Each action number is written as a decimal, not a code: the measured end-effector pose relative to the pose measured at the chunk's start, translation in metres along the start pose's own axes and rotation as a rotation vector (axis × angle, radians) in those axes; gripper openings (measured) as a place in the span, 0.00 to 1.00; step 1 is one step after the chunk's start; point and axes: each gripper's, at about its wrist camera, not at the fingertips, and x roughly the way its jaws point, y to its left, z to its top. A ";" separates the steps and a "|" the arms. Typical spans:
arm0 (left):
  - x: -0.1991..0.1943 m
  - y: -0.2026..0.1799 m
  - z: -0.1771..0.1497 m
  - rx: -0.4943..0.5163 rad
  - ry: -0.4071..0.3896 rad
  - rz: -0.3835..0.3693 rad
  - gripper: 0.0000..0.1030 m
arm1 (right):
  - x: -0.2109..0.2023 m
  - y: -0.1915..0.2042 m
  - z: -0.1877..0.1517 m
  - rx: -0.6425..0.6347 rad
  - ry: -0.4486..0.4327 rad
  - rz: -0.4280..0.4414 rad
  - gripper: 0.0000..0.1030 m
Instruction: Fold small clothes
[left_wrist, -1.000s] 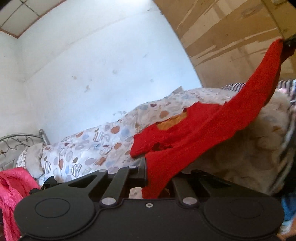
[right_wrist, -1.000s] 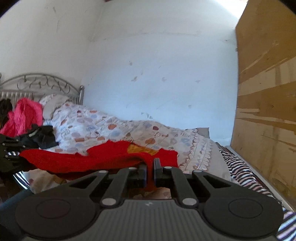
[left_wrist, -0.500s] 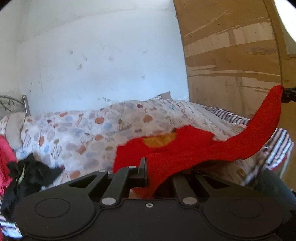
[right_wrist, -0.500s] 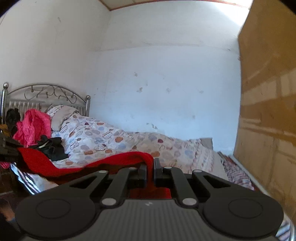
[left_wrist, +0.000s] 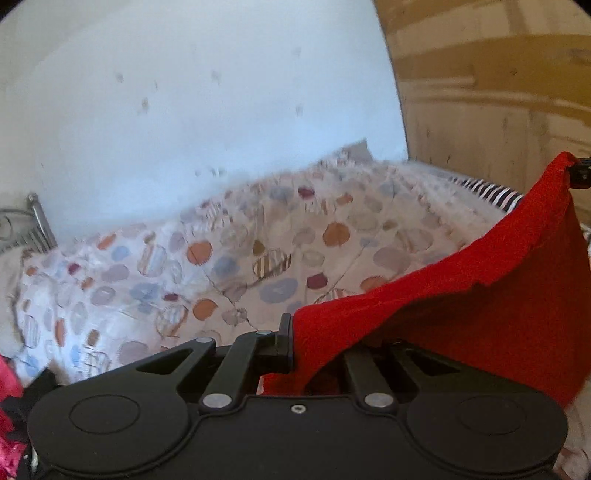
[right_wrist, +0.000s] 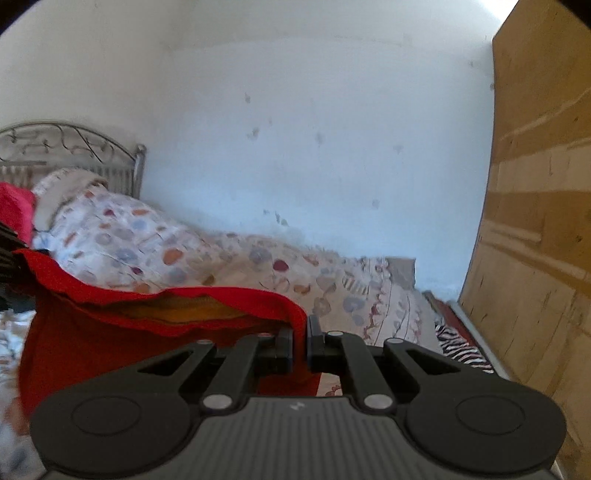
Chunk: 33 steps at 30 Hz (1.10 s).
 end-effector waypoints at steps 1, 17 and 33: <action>0.018 0.003 0.003 -0.005 0.017 -0.002 0.05 | 0.017 -0.002 -0.002 0.003 0.019 0.001 0.07; 0.202 0.040 -0.040 -0.269 0.300 -0.090 0.12 | 0.198 -0.019 -0.083 0.166 0.364 0.057 0.13; 0.170 0.113 -0.067 -0.641 0.190 -0.167 0.99 | 0.177 -0.040 -0.096 0.309 0.400 0.066 0.98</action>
